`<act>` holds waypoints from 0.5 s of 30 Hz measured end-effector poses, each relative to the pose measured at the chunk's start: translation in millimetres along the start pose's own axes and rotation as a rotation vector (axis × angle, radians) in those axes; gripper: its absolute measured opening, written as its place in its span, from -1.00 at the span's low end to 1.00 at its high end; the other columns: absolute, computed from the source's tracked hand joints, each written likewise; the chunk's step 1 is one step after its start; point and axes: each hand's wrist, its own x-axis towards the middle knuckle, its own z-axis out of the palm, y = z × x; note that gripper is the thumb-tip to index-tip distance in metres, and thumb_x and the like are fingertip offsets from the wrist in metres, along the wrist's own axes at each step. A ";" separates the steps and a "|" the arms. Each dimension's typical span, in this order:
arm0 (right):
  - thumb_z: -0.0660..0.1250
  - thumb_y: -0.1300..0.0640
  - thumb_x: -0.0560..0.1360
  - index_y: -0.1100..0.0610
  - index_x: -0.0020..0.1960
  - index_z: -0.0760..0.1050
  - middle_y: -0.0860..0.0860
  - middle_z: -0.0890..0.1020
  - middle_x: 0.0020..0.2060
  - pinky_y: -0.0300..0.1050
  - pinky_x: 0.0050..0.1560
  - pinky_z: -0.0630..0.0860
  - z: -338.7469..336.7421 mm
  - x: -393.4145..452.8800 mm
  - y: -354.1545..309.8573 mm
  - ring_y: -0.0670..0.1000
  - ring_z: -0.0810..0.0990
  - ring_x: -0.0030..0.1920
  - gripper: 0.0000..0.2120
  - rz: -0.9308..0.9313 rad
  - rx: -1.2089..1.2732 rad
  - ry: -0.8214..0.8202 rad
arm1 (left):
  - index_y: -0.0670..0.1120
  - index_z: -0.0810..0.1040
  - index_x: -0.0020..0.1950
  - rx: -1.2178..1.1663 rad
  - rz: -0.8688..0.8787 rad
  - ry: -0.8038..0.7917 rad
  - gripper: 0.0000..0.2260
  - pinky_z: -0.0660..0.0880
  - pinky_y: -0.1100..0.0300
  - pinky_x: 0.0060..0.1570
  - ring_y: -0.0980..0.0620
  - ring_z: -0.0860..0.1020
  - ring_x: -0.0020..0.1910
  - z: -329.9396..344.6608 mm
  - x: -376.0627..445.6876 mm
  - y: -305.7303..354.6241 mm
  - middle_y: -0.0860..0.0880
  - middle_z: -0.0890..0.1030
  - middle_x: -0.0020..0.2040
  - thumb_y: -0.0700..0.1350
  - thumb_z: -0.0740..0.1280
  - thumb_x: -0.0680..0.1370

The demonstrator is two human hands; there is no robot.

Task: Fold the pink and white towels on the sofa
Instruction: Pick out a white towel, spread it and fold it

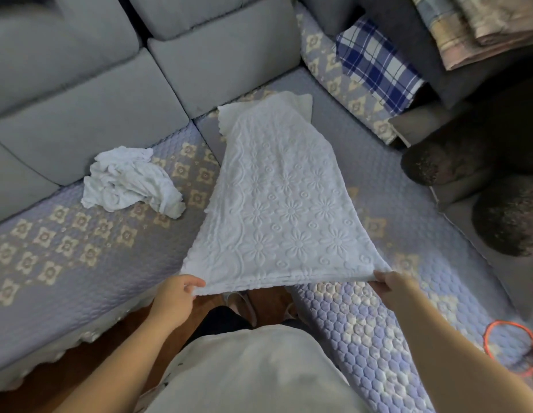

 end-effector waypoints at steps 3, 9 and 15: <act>0.25 0.42 0.46 0.35 0.07 0.57 0.11 0.56 -0.30 0.08 -0.13 0.64 5.3 -7.0 9.4 0.16 0.59 -0.26 -0.79 -0.245 -0.021 0.099 | 0.01 0.66 0.18 -0.044 -0.033 0.069 -0.67 0.50 0.17 0.12 0.03 0.57 0.10 5.5 -3.3 -2.1 -0.02 0.63 0.19 -0.30 0.20 0.61; 0.18 0.50 0.52 0.35 -0.01 0.42 0.28 0.57 -0.17 0.05 -0.41 0.66 5.1 -38.0 -14.8 0.31 0.65 -0.13 -0.88 -0.128 0.008 -0.054 | -0.12 0.64 -0.05 -0.404 -0.267 -0.021 -0.73 0.58 0.09 -0.02 -0.09 0.64 -0.06 5.7 1.5 13.7 -0.10 0.55 0.12 -0.34 0.18 0.65; 0.07 0.32 0.52 0.19 0.09 0.39 0.22 0.55 0.10 -0.04 -0.38 0.63 1.2 -79.5 -22.7 0.24 0.66 -0.09 -0.79 -0.568 -0.087 0.058 | -0.19 0.66 -0.02 -0.677 -0.145 0.029 -0.78 0.55 0.06 0.07 -0.09 0.60 0.09 -1.4 2.5 4.7 -0.13 0.56 0.27 -0.37 0.24 0.62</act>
